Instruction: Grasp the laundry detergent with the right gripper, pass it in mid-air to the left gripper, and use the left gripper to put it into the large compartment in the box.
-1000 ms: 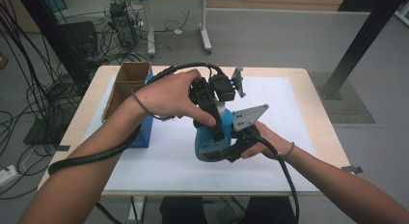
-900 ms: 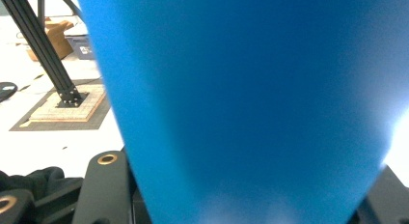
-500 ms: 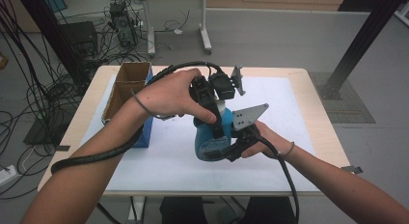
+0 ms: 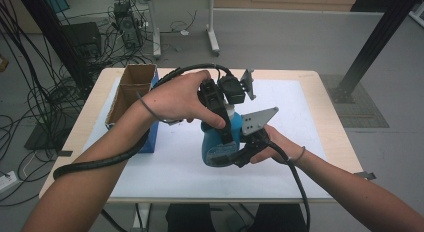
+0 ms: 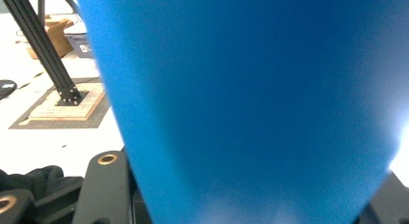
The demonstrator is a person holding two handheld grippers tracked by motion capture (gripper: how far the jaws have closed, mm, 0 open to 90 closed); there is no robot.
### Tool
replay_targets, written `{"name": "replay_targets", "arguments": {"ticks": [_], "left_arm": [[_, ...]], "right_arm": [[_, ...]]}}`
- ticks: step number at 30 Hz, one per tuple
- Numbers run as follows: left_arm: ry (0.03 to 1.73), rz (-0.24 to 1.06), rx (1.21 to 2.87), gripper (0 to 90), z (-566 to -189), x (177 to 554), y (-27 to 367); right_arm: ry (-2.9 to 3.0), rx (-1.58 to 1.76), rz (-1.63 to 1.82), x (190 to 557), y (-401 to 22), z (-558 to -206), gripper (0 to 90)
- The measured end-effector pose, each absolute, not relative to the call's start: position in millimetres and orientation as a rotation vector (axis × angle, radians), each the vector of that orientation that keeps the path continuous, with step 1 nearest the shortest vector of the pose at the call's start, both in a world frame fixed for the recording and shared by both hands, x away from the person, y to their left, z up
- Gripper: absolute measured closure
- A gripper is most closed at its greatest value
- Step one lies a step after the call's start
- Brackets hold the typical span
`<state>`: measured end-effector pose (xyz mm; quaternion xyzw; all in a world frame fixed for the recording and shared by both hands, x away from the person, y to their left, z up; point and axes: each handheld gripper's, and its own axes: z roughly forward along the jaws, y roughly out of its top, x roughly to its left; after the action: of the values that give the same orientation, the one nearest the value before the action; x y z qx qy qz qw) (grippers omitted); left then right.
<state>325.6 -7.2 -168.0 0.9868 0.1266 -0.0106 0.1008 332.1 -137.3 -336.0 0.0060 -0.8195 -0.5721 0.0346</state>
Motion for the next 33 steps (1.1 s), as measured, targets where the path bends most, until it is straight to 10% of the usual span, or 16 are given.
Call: {"name": "replay_targets", "arguments": {"ticks": [33], "left_arm": [[0.354, -0.019, 2.901, 35.6, -166.3, 324.5, -6.8]], "right_arm": [[-2.517, 0.013, -1.773, 331.4, -139.3, -334.7, 39.7]]}}
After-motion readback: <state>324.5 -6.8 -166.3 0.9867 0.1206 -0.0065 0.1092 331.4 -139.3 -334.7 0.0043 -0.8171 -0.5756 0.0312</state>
